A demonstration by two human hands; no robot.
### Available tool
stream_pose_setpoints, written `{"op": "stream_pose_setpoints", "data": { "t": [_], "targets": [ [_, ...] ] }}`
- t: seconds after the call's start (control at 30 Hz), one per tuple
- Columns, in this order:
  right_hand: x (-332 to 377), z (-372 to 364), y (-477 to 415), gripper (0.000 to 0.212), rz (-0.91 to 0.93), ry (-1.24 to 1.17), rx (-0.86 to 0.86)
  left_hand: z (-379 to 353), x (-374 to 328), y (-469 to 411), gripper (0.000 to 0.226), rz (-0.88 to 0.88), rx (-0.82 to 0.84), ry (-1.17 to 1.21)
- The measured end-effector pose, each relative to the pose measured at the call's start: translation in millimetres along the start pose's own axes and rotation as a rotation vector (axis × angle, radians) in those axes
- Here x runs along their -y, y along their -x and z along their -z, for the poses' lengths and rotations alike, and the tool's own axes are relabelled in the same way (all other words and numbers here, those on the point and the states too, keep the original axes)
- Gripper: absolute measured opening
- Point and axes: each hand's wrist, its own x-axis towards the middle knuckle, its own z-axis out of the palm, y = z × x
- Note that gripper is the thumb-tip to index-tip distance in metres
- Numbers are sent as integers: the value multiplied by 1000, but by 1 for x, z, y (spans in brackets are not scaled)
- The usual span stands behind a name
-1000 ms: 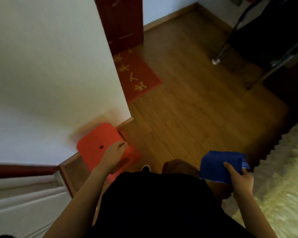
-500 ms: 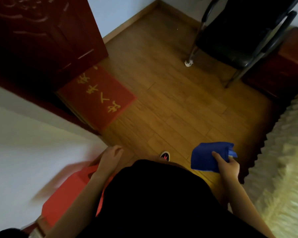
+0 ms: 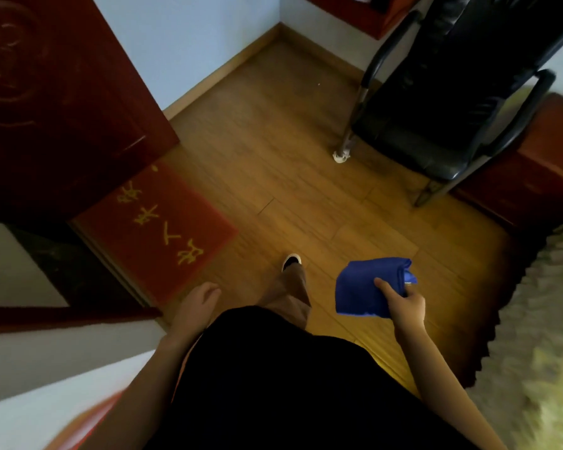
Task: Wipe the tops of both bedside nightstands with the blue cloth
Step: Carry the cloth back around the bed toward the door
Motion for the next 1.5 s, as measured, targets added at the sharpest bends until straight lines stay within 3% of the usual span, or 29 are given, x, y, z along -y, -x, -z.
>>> {"op": "stream_pose_setpoints", "data": {
  "t": [0.23, 0.37, 0.5, 0.83, 0.97, 1.13, 1.27, 1.37, 1.5],
  "targets": [
    [104, 6, -92, 31, -39, -61, -221, 54, -158, -157, 29, -147, 90, 2],
    [163, 4, -141, 32, -33, -85, -271, 79, -241, -230, 28, -227, 109, 7],
    [221, -9, -200, 38, -26, -86, -291, 87, -301, -292, 23, -199, 127, 18],
    [410, -90, -387, 34, 49, 3, -37, 94, -375, -425, 39, 111, 92, 206],
    [488, -122, -440, 29, 95, 57, 46, 103, -414, -469, 41, 178, -7, 266],
    [560, -144, -494, 39, 114, 91, 66, 123, -488, -534, 24, 126, -69, 302],
    [611, -159, -536, 41, 99, 1, 25, 145, -549, -605, 41, 30, -36, 218],
    [653, -178, -565, 36, 129, -79, -34, 164, -614, -661, 26, -114, -19, 136],
    [714, -210, -602, 33, 156, -168, -86, 188, -697, -743, 23, -306, 58, 8]
  ]
}}
